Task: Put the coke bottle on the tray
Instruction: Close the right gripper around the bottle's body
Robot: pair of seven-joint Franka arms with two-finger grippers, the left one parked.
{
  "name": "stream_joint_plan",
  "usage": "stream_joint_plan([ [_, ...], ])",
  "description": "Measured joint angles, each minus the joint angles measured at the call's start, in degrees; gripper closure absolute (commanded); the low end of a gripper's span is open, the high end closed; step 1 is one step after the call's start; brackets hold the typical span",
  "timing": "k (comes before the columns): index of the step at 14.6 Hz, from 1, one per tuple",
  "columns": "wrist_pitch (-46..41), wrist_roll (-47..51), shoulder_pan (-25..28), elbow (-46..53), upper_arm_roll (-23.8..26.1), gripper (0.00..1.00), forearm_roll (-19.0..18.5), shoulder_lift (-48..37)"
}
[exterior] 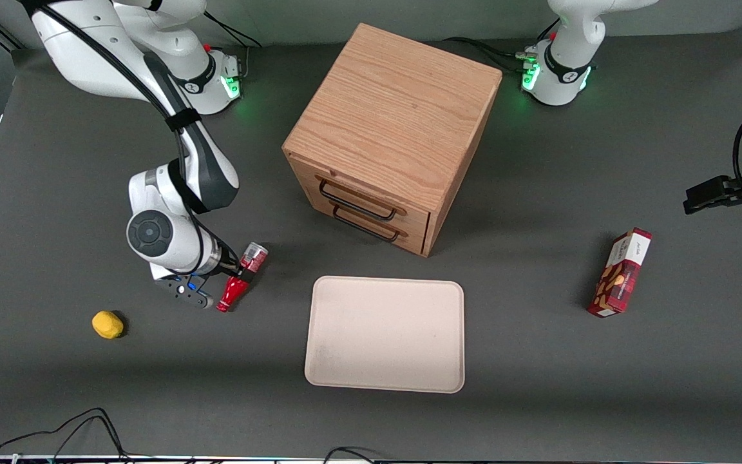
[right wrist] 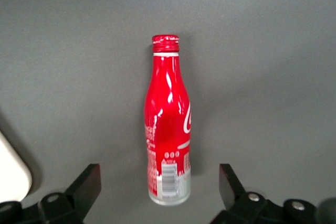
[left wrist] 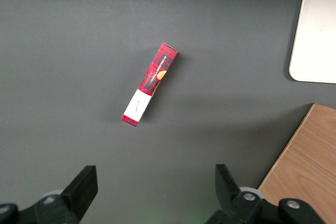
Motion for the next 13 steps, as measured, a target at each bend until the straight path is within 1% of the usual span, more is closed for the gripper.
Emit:
stream_joint_plan([
  [4,7.54,3.32,-0.01,-4.85,0.00,0.00,-0.50,0.76],
  [7,10.63,5.54,-0.01,-5.43,0.00,0.00,-1.85,2.73],
  [11,15.46,6.84,-0.01,-5.53,0.00,0.00,-2.05,6.02],
  [13,16.25,6.92,-0.01,-5.53,0.00,0.00,-2.06,6.83],
])
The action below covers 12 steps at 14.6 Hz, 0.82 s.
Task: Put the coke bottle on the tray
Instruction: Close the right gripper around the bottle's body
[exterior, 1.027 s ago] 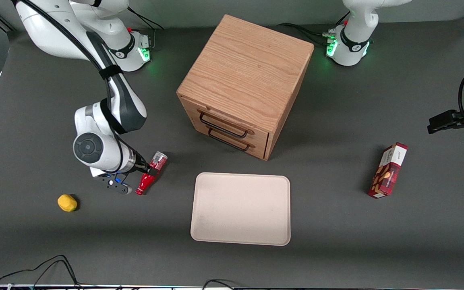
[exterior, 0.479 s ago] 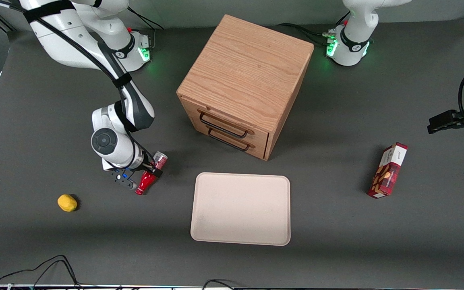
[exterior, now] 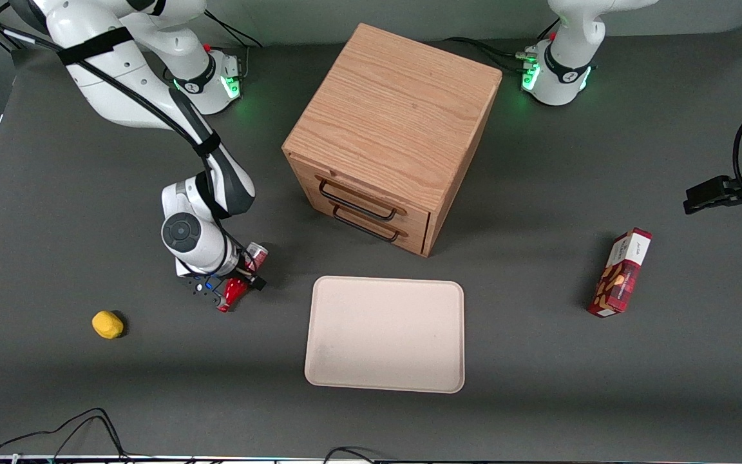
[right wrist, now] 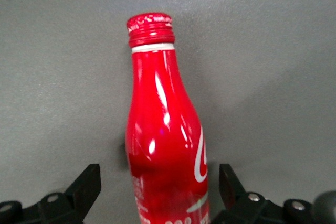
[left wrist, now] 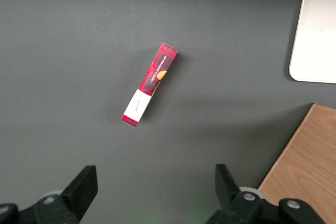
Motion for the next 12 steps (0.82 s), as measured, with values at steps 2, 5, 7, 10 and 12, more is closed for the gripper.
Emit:
stream_joint_plan([
  [2,0.02,0.04,0.00,0.02,0.00,0.00,0.00,0.06],
  [5,0.03,0.07,0.00,0.04,0.00,0.00,-0.01,0.06],
  [7,0.03,0.07,0.00,0.04,0.00,0.20,-0.17,0.06],
  [10,0.03,0.10,0.00,0.04,0.00,1.00,-0.90,0.06],
  [12,0.03,0.10,0.00,0.04,0.00,1.00,-0.97,0.06],
])
